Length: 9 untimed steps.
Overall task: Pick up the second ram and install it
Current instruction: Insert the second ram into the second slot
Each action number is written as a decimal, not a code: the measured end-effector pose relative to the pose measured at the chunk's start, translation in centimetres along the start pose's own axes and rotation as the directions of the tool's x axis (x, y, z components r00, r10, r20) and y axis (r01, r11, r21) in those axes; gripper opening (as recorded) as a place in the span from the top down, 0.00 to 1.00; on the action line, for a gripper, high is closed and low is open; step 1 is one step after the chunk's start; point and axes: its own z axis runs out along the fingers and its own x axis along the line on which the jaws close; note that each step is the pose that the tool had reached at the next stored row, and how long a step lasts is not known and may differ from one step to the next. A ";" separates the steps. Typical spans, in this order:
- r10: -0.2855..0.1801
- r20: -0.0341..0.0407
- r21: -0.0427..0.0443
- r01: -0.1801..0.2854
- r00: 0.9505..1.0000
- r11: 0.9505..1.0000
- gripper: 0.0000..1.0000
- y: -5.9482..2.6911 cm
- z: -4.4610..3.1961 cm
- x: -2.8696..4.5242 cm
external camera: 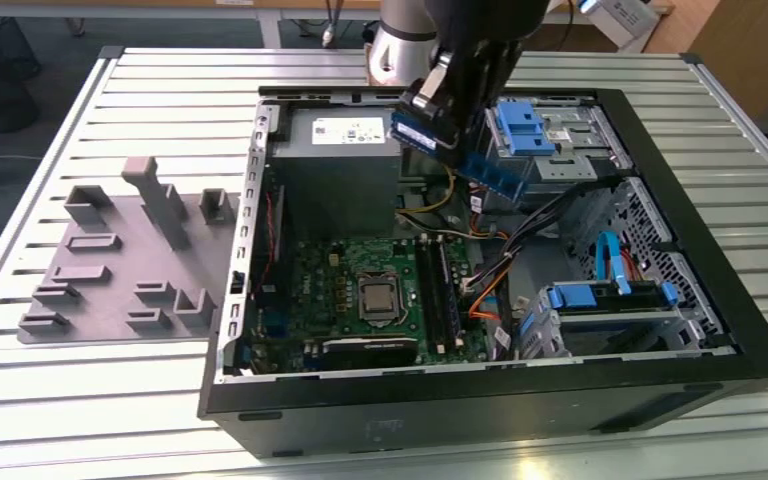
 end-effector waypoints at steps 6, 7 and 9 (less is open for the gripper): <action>0.092 0.000 0.001 -0.092 0.996 0.996 0.86 0.01 0.16 -0.01; 0.107 0.001 0.002 -0.107 0.994 0.994 0.86 0.01 0.19 -0.01; 0.139 0.001 0.002 -0.139 0.990 0.990 0.86 0.01 0.25 -0.02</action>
